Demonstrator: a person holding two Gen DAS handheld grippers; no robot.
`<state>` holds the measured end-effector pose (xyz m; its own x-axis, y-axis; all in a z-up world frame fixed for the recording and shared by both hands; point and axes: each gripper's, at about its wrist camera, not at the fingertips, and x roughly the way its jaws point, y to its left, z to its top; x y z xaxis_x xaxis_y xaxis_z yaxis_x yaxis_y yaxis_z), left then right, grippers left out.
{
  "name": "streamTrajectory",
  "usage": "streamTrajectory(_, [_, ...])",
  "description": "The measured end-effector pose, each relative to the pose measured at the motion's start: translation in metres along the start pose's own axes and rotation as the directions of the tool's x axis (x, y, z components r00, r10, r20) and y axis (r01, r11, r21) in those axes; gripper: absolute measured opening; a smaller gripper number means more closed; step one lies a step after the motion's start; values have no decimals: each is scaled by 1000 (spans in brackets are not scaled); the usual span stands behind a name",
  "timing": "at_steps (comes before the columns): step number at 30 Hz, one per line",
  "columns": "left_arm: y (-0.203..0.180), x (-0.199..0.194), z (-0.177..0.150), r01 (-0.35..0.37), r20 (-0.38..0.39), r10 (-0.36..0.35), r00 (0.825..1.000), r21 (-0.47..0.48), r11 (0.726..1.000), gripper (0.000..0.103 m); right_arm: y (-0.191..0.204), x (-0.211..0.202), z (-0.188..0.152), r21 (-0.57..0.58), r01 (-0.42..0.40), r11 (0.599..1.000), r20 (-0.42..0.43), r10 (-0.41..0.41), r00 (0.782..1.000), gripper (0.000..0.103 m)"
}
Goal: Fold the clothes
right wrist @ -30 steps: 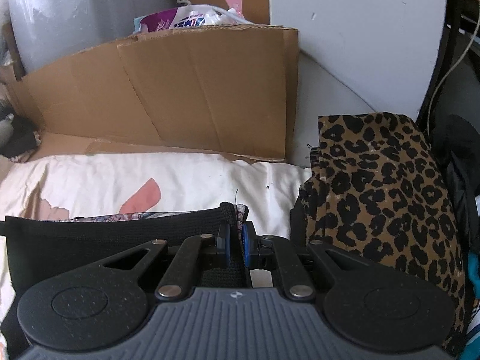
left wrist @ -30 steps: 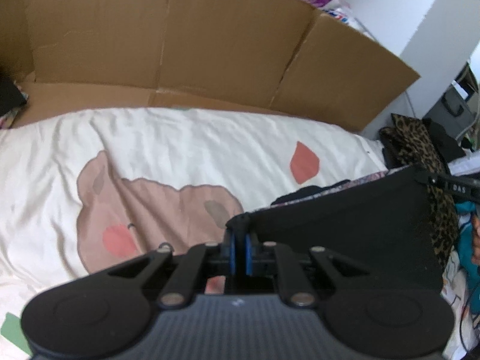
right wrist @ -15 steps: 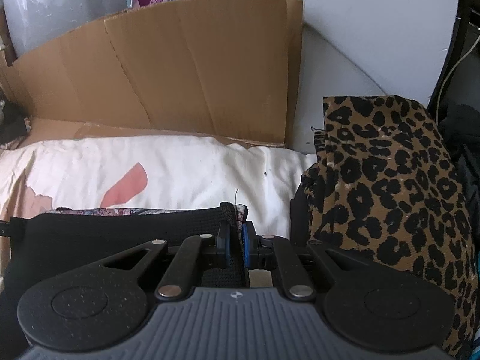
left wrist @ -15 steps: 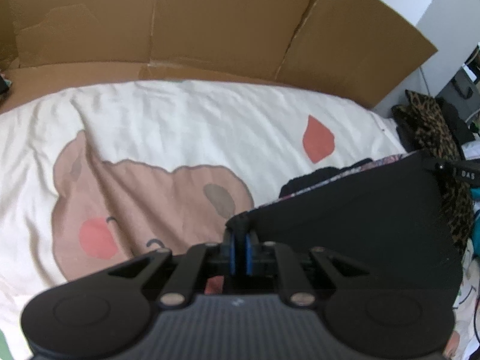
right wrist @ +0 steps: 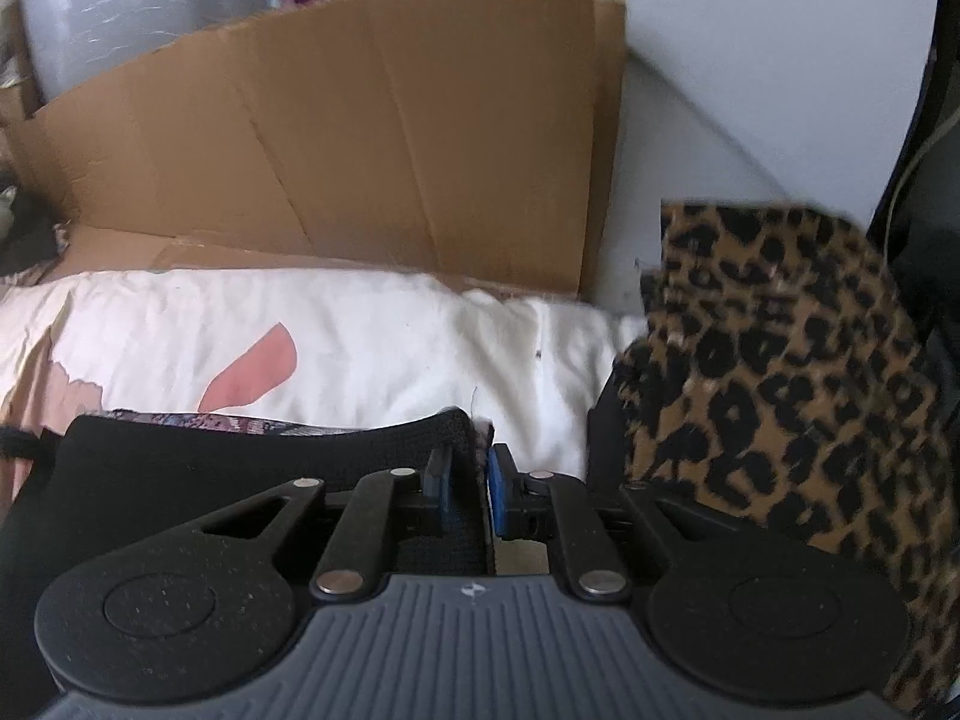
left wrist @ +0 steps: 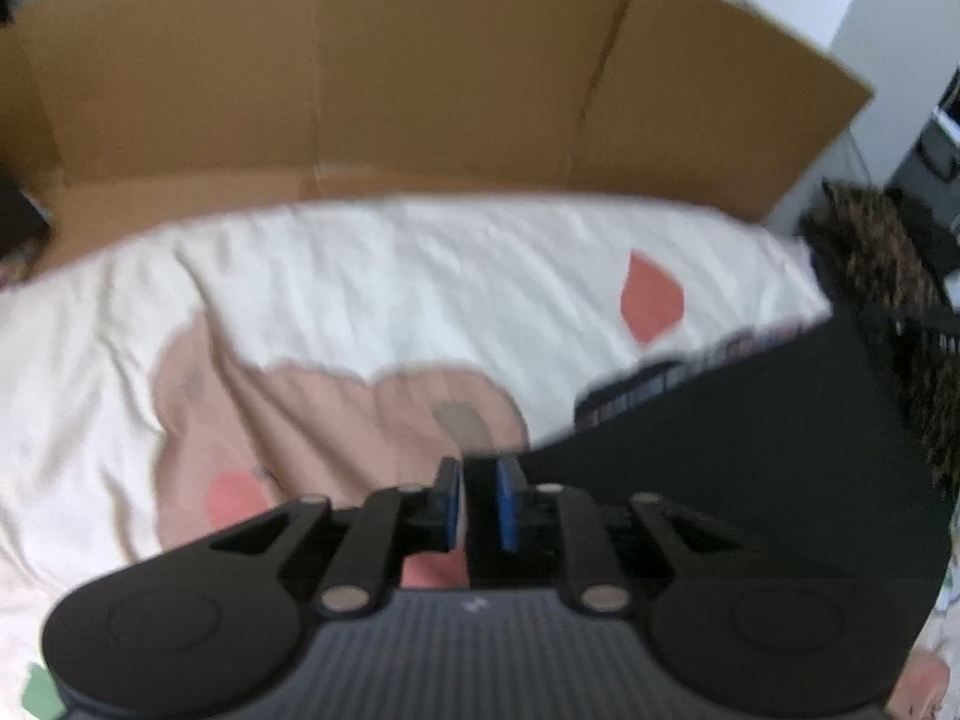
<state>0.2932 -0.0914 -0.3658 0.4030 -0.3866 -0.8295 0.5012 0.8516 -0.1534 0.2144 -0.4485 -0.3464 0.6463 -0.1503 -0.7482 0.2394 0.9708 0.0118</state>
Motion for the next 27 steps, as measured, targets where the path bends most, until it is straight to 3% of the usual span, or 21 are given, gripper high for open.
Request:
streamTrajectory(4, [-1,-13,9,33,37,-32,999,-38,999,18,-4,-15,2,38,-37,999,40,35,999,16])
streamTrajectory(15, [-69,-10,6,214,33,-218,975,102,972,18,55,-21,-6,-41,-206,978,19,207,978,16])
streamTrajectory(21, [-83,16,1,203,1,-206,979,144,969,18,90,-10,-16,-122,-246,961,-37,244,969,16])
streamTrajectory(25, [-82,33,4,170,-3,-171,985,147,974,15,105,5,-19,-181,-215,960,-73,205,976,16])
streamTrajectory(27, [-81,39,6,161,-5,-162,987,150,975,15,107,10,-17,-188,-211,959,-74,201,977,22])
